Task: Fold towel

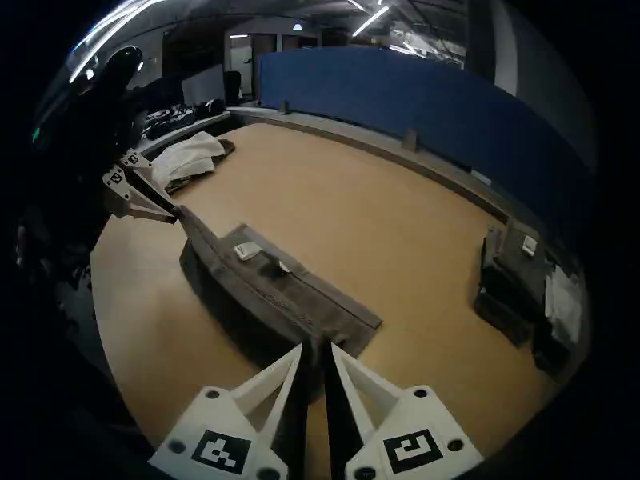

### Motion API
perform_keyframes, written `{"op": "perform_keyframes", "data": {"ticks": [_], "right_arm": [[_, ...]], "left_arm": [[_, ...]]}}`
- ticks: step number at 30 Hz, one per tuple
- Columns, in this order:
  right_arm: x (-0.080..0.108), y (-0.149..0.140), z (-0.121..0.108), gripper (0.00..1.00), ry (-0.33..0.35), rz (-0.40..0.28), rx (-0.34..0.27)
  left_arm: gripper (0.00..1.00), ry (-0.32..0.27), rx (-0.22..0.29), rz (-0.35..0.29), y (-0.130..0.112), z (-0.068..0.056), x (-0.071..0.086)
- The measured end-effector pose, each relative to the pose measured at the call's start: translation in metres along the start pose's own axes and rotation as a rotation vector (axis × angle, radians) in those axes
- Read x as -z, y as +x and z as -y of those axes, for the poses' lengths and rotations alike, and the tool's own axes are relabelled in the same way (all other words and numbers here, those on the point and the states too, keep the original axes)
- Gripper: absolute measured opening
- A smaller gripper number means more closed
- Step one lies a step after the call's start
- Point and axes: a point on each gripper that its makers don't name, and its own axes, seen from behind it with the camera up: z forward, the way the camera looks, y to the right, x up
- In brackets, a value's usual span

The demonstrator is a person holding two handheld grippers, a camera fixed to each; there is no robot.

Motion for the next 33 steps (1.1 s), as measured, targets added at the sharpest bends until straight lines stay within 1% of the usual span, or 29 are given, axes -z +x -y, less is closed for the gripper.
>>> {"op": "perform_keyframes", "data": {"ticks": [6, 15, 21, 33], "right_arm": [[-0.018, -0.001, -0.011, 0.11, -0.007, 0.022, -0.015], [-0.043, -0.007, -0.021, 0.11, -0.002, 0.047, -0.048], [-0.051, -0.011, -0.022, 0.11, -0.001, 0.058, -0.057], [-0.063, -0.014, -0.027, 0.11, -0.019, 0.074, -0.064]], "left_arm": [[0.08, 0.003, 0.009, 0.008, 0.006, 0.009, -0.020], [0.08, 0.014, 0.006, 0.029, 0.004, 0.017, -0.045], [0.09, 0.018, 0.012, 0.039, 0.002, 0.018, -0.056], [0.09, 0.034, 0.011, 0.058, -0.004, 0.023, -0.070]]}}
